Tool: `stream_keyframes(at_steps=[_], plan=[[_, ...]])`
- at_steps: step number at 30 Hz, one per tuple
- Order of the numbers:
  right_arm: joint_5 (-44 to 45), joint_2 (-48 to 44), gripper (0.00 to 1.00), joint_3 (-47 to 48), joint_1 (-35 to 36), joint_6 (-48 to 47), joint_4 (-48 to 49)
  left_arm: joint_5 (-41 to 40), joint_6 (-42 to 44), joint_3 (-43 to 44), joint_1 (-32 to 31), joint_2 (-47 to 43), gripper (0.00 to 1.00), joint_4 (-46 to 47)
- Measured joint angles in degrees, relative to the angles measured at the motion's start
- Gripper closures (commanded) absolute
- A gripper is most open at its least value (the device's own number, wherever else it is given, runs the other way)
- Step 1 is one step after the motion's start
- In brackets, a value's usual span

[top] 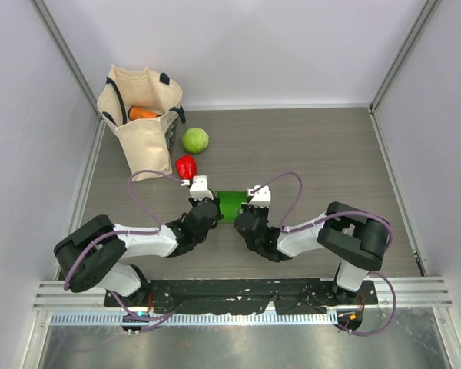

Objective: Fold the paper box

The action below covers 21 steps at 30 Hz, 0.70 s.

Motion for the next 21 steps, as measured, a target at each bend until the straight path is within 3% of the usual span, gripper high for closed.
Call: stream_keyframes(at_steps=[14,16,21], plan=[[2.4,1.1,0.99,-2.4,2.0,0.8,4.2,-2.6,-1.6,-3.0,-3.4,0.7,1.00,3.3],[2.7,1.1,0.94,-2.5,2.3,0.7,4.2,-2.6,-1.5,-3.2,-3.6,0.4,1.00,3.3],[2.6,0.8,0.71,-2.5,2.7,1.7,2.1,-3.1,-1.6,-4.2,-4.2,0.2,1.00,3.8]])
